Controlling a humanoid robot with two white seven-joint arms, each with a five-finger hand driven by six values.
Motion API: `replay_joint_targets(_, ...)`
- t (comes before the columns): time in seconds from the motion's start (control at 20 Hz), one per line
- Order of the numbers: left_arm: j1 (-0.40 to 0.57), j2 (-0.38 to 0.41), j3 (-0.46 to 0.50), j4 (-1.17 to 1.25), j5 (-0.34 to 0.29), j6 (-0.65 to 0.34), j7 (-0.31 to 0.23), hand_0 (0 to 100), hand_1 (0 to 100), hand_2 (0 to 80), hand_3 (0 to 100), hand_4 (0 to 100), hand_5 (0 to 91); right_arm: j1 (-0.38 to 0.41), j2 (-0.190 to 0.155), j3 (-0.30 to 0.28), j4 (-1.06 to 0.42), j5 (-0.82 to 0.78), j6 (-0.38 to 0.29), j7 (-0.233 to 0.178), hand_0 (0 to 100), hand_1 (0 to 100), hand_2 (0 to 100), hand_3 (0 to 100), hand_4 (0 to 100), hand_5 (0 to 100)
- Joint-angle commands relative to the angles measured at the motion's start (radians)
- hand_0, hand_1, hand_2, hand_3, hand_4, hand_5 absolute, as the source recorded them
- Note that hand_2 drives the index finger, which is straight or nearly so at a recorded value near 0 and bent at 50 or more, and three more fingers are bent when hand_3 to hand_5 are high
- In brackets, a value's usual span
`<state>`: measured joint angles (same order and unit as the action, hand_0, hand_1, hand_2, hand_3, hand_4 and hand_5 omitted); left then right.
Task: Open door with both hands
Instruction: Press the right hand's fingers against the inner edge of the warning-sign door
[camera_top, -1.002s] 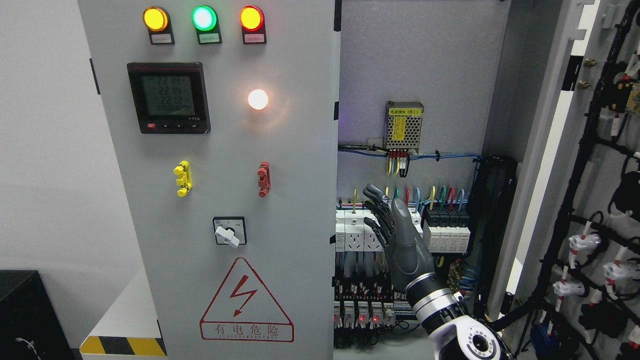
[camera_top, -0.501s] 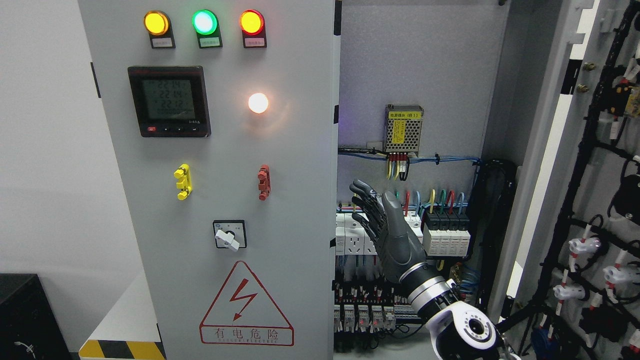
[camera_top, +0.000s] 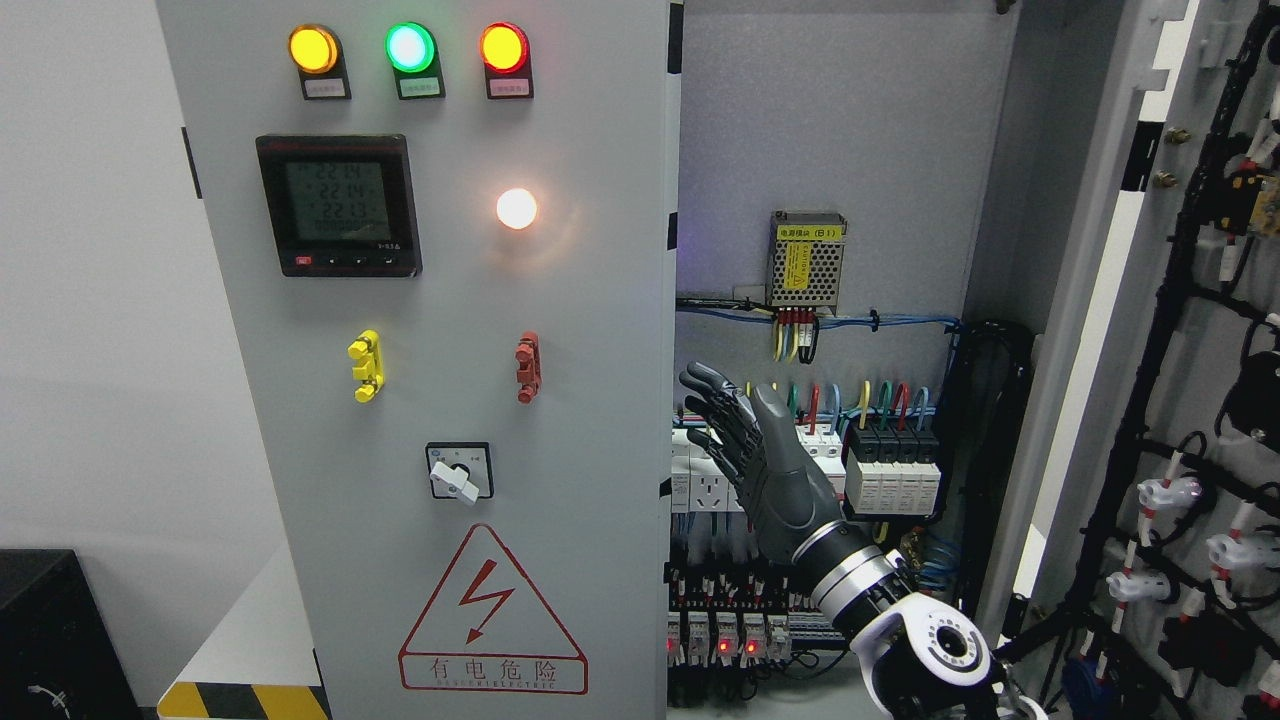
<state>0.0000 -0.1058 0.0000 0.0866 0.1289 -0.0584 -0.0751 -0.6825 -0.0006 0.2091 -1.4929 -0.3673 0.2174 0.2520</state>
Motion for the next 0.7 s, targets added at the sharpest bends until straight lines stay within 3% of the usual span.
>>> replay_joint_targets(0.0,0.002,0.000,0.018,0.001,0.000,0.000,0.000,0,0,0.0,0,0,0.0,-0.011,-0.010,-0.028,0.031,-0.060,0.029,0.003,0,0,0,0,0,0)
replay_joint_targets(0.2,0.002,0.000,0.018,-0.001,0.000,0.000,0.000,0,0,0.0,0,0,0.0,-0.017,-0.012,-0.039,0.031,-0.094,0.062,0.004,0,0,0,0,0,0)
replay_joint_targets(0.4,0.002,0.000,0.018,-0.001,0.000,0.000,0.001,0,0,0.0,0,0,0.0,-0.020,-0.012,-0.043,0.033,-0.093,0.062,0.084,0,0,0,0,0,0)
replay_joint_targets(0.65,0.002,0.000,0.018,-0.001,0.000,0.000,0.000,0,0,0.0,0,0,0.0,-0.046,-0.010,-0.068,0.065,-0.093,0.062,0.092,0,0,0,0,0,0)
